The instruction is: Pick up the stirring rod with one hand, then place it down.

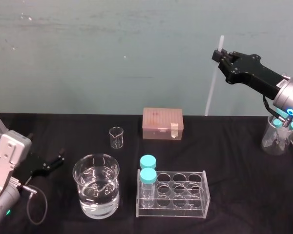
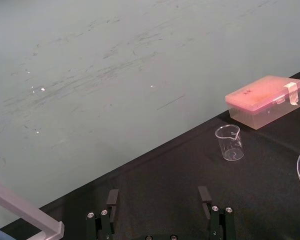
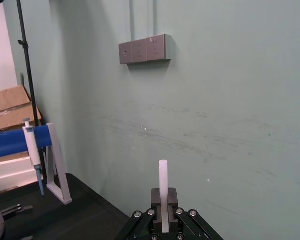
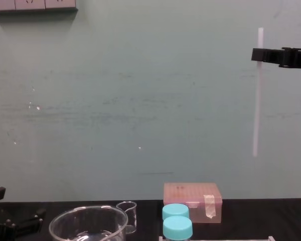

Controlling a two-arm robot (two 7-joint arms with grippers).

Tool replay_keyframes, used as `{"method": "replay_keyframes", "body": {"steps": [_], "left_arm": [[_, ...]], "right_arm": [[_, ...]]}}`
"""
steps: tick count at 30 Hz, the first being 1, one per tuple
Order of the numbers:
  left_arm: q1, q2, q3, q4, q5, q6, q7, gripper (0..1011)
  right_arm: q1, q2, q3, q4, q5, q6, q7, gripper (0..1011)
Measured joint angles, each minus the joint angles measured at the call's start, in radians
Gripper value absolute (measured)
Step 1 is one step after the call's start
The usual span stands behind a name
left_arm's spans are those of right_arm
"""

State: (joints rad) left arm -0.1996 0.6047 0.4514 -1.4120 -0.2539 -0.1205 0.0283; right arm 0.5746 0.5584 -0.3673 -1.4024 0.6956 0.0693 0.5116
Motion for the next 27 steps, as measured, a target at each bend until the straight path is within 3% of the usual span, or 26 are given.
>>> {"method": "replay_keyframes", "body": {"steps": [27], "left_arm": [[0.0,0.0,0.0,0.0,0.0,0.0,0.0,1005]], "right_arm": [[-0.001,-0.001,0.001,-0.001,-0.003,-0.002,-0.002,69]]}}
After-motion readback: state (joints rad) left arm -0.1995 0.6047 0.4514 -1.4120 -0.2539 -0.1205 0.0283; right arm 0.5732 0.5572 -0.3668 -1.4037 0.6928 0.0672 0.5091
